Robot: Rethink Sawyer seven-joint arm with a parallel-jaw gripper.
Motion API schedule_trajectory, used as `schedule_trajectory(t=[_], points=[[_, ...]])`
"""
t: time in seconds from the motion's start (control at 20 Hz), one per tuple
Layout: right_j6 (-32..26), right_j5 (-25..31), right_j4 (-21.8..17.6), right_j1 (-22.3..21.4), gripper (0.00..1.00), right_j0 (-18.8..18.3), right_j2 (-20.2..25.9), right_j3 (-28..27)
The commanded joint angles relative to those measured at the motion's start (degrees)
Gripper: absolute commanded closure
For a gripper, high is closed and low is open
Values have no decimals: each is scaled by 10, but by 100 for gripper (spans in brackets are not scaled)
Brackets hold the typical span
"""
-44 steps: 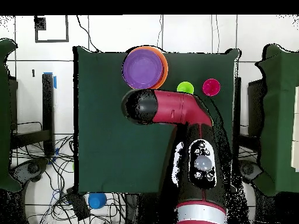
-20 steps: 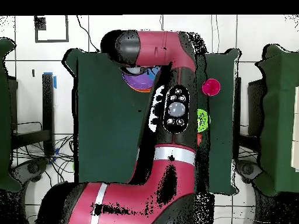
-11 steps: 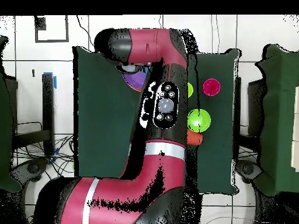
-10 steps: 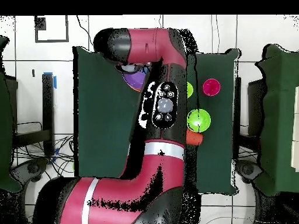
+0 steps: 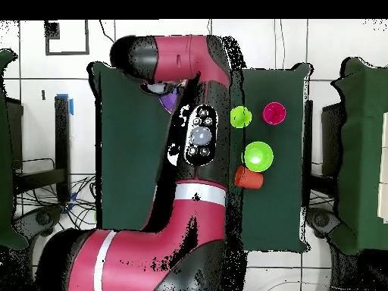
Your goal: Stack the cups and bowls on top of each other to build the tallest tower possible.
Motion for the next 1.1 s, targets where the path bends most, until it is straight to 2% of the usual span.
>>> schedule_trajectory(t=[0.05,0.6,1.1], points=[[113,-5,8,30,100,14,24,-9],[108,-61,21,66,100,13,31,-19],[95,-67,30,83,100,7,26,-39]])
